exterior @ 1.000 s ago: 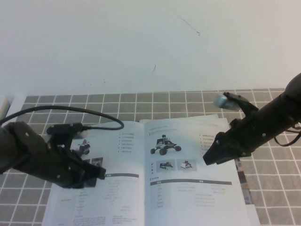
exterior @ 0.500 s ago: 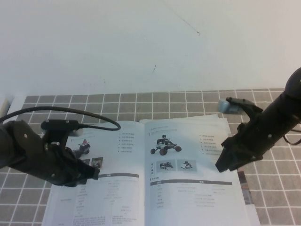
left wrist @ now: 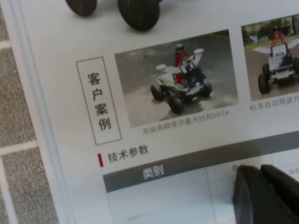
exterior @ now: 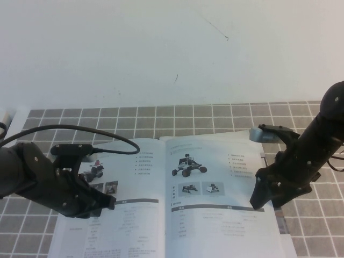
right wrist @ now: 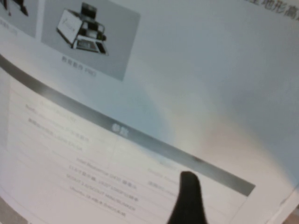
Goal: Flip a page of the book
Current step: Open the closed book
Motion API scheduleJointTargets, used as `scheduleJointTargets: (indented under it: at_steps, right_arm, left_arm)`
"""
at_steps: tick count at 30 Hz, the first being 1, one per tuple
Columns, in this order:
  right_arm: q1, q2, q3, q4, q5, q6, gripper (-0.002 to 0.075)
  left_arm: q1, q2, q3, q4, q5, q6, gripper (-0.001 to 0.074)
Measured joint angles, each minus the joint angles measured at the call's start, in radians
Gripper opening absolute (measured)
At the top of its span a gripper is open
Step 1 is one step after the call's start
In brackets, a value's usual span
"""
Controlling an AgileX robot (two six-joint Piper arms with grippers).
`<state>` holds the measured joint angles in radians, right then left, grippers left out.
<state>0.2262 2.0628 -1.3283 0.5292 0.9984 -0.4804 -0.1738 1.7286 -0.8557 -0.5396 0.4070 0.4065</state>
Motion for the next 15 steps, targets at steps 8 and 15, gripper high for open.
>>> scheduleJointTargets:
  at_steps: [8, 15]
  right_arm:
    - [0.002, 0.000, 0.000, 0.048, -0.006, -0.023, 0.0518]
    - [0.004, 0.000, 0.000, 0.082, -0.025, -0.056, 0.0519]
  left_arm:
    - [0.000, 0.015, 0.000, -0.027, -0.001, 0.000, -0.0004]
    - [0.000, 0.017, 0.000, -0.033, 0.001, 0.000, -0.0004]
